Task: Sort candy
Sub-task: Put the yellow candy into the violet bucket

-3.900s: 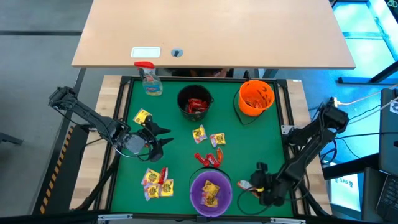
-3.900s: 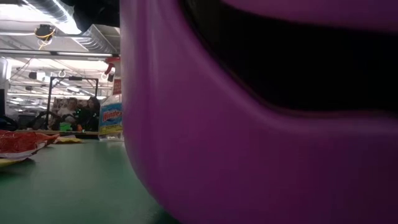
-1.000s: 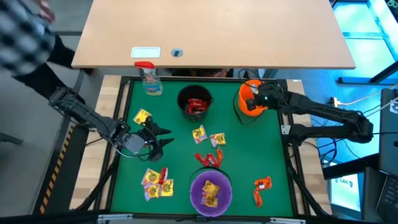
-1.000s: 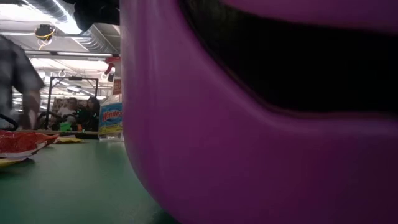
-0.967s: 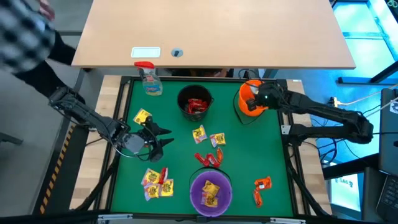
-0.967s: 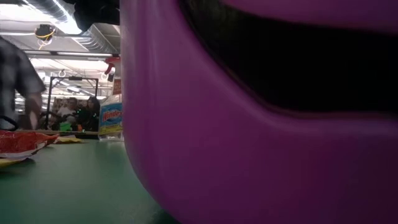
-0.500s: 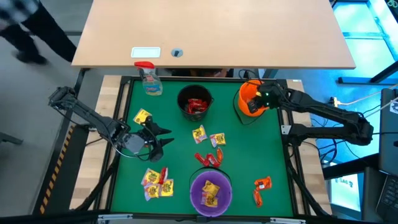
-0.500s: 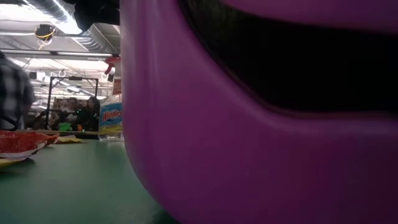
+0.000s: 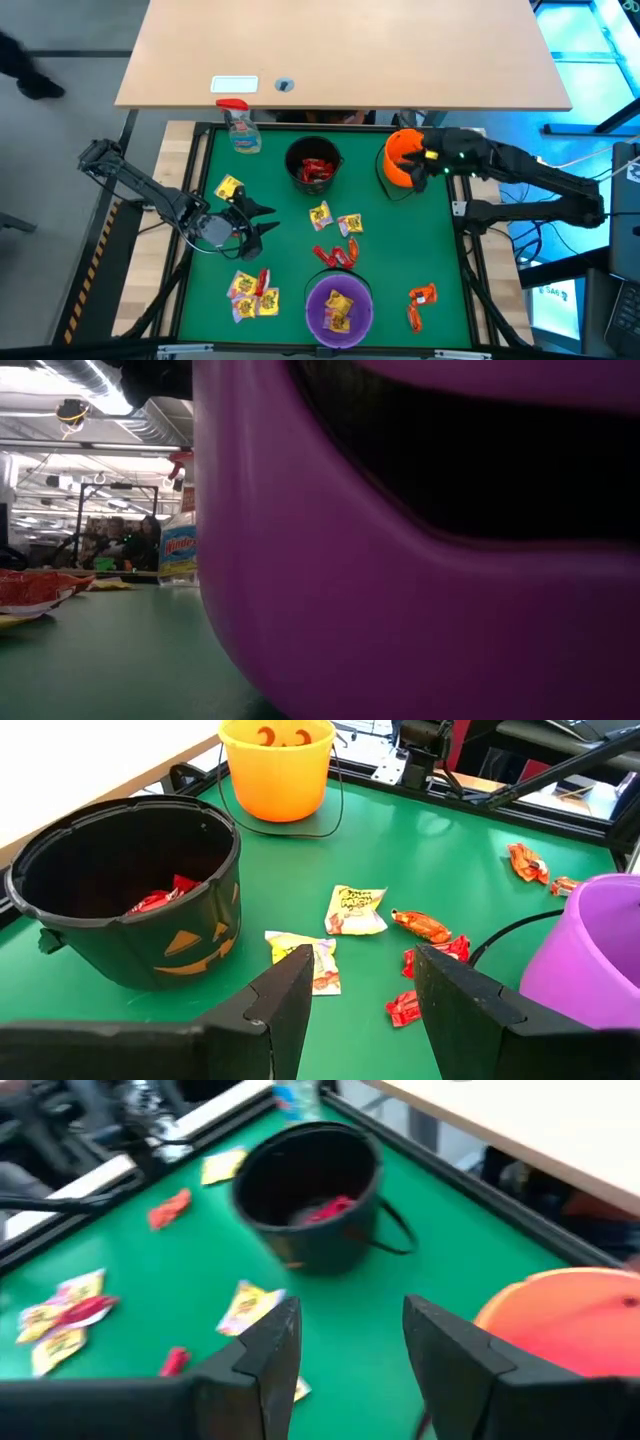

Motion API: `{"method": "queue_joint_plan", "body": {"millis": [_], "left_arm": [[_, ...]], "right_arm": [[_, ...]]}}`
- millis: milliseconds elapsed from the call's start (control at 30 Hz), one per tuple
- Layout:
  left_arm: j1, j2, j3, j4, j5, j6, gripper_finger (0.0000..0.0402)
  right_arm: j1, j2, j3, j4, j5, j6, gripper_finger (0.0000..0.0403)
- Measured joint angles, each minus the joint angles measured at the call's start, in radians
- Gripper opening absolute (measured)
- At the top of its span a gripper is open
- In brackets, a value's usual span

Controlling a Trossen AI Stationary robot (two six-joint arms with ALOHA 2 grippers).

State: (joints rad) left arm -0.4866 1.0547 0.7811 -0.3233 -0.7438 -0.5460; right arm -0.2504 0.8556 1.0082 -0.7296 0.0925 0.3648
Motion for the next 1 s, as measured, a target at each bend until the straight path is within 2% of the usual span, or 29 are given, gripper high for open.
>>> {"method": "queue_joint_plan", "body": {"millis": [233,400,500,600,833,1000], "left_arm": [[0.0,0.0,0.0,0.0,0.002,0.059,0.0163],[0.003,0.0,0.0,-0.005,0.006,0.057,0.0163],[0.036,0.0,0.0,-0.006,0.044,0.031,0.0163],[0.093,0.0,0.0,-0.026,0.103,0.009,0.0163],[0.26,0.0,0.0,-0.198,0.195,-0.067,0.0163],[0.385,-0.003,0.0,-0.426,0.252,-0.086,0.0163]], "right_arm": [[0.314,-0.007,-0.038,-0.006,0.158,0.128,0.0165],[0.533,0.032,-0.071,0.059,0.383,0.142,0.0165],[0.637,0.063,-0.075,0.121,0.488,0.122,0.0165],[0.708,0.105,-0.075,0.172,0.533,0.117,0.0165],[0.81,0.204,-0.076,0.239,0.563,0.125,0.0165],[0.842,0.269,-0.076,0.259,0.565,0.133,0.0165]]}}
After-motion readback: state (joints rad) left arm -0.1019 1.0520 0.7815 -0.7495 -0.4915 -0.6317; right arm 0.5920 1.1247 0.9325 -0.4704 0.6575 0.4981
